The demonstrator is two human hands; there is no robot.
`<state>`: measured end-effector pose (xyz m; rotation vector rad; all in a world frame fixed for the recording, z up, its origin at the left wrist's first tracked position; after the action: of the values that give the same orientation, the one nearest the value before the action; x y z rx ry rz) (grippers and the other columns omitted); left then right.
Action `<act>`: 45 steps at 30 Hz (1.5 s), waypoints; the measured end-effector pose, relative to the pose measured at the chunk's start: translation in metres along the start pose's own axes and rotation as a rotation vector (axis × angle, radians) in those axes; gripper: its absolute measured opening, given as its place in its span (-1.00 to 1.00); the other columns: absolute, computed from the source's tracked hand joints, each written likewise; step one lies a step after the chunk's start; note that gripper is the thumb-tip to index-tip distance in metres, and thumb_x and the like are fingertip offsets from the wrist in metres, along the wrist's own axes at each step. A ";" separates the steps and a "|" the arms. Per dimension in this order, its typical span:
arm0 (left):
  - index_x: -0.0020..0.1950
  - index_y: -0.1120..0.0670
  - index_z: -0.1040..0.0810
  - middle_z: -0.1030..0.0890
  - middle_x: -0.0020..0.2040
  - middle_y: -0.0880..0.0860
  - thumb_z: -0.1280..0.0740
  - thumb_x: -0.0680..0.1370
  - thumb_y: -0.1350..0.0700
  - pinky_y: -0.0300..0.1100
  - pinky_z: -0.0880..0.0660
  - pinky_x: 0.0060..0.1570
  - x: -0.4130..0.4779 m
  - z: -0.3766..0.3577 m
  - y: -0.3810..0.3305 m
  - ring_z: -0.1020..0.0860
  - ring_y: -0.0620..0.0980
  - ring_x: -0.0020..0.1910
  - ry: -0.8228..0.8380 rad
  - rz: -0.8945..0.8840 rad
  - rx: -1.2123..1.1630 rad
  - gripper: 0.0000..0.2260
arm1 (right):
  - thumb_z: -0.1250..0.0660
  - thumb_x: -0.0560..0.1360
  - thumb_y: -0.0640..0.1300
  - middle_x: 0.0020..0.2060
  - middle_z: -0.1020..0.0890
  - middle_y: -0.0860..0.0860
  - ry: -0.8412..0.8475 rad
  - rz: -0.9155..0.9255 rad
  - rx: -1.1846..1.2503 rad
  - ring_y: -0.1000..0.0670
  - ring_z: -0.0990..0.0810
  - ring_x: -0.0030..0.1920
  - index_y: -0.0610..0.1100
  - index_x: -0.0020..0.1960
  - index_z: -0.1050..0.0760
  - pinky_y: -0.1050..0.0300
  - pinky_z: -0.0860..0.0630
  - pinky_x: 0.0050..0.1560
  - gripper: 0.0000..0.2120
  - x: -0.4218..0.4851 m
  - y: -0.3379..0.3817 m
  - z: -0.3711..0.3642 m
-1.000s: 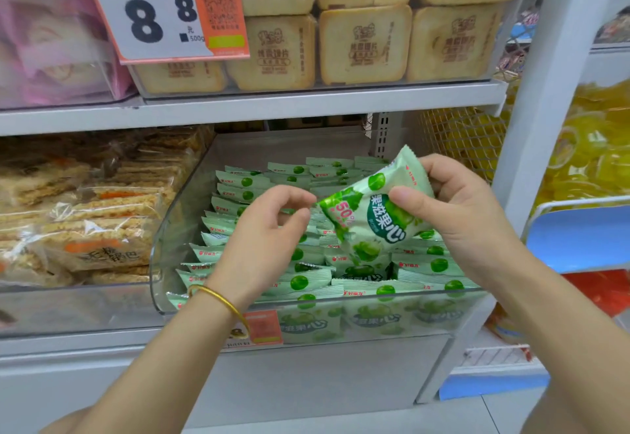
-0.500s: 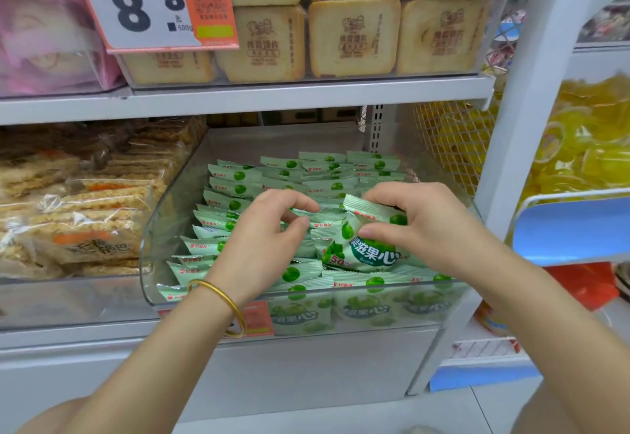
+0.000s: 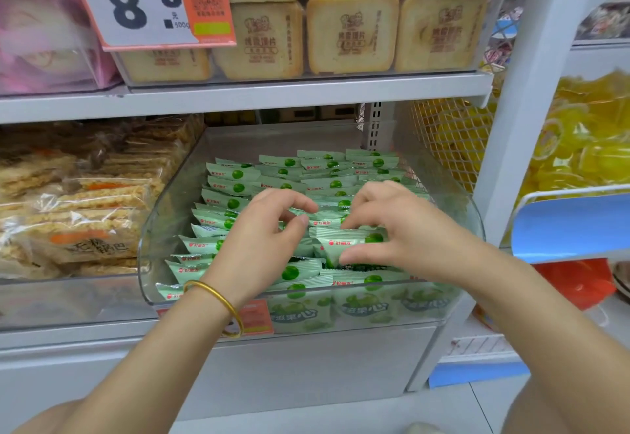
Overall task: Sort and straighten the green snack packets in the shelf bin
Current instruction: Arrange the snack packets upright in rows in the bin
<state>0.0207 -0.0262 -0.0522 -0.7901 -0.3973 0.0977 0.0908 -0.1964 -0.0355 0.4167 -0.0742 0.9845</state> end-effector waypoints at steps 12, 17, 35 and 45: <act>-0.01 -0.07 -0.56 -0.47 -0.02 -0.15 -0.26 0.57 0.12 -0.46 -0.38 -0.20 0.002 -0.003 -0.002 -0.45 -0.34 -0.11 0.017 -0.024 -0.033 -0.88 | -0.43 0.31 0.22 -0.24 -0.31 0.19 0.022 -0.027 -0.063 0.08 -0.25 -0.10 0.08 -0.07 -0.66 0.16 -0.18 -0.10 -0.71 0.004 -0.009 -0.002; -0.05 -0.05 -0.58 -0.49 0.00 -0.13 -0.31 0.54 0.13 -0.49 -0.39 -0.14 0.003 -0.006 -0.003 -0.47 -0.34 -0.05 0.041 -0.067 -0.016 -0.91 | -0.42 0.35 0.19 -0.28 -0.32 0.16 0.071 -0.030 -0.083 0.08 -0.24 -0.13 0.04 -0.16 -0.66 0.21 -0.18 -0.19 -0.76 0.002 -0.009 -0.005; 0.22 -0.12 -0.53 -0.38 0.31 -0.17 -0.31 0.53 -0.06 -0.22 -0.12 0.30 0.004 -0.007 0.003 -0.19 -0.17 0.33 0.208 -0.086 0.292 -0.73 | -0.46 0.38 0.01 -0.23 -0.52 0.06 -0.064 -0.136 0.199 0.15 -0.42 -0.10 0.05 -0.14 -0.67 0.26 -0.36 -0.06 -0.92 0.011 -0.024 0.000; 0.27 -0.15 -0.47 -0.35 0.34 -0.16 -0.34 0.50 -0.09 -0.35 -0.08 0.21 0.008 -0.006 0.007 -0.15 -0.22 0.33 0.250 -0.093 0.301 -0.67 | -0.43 0.42 0.02 -0.24 -0.53 0.13 -0.041 -0.042 0.059 0.03 -0.40 -0.06 0.03 -0.19 -0.66 0.07 -0.39 0.04 -0.92 0.020 -0.019 -0.015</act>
<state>0.0305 -0.0231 -0.0584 -0.4779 -0.1751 -0.0286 0.1161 -0.1842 -0.0500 0.4913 -0.0734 0.9389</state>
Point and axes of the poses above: each hand's wrist, its own x-axis towards the middle knuckle, its own z-axis out of the back of the hand, y = z × x, the point moved 1 cm from there along x, towards the middle knuckle
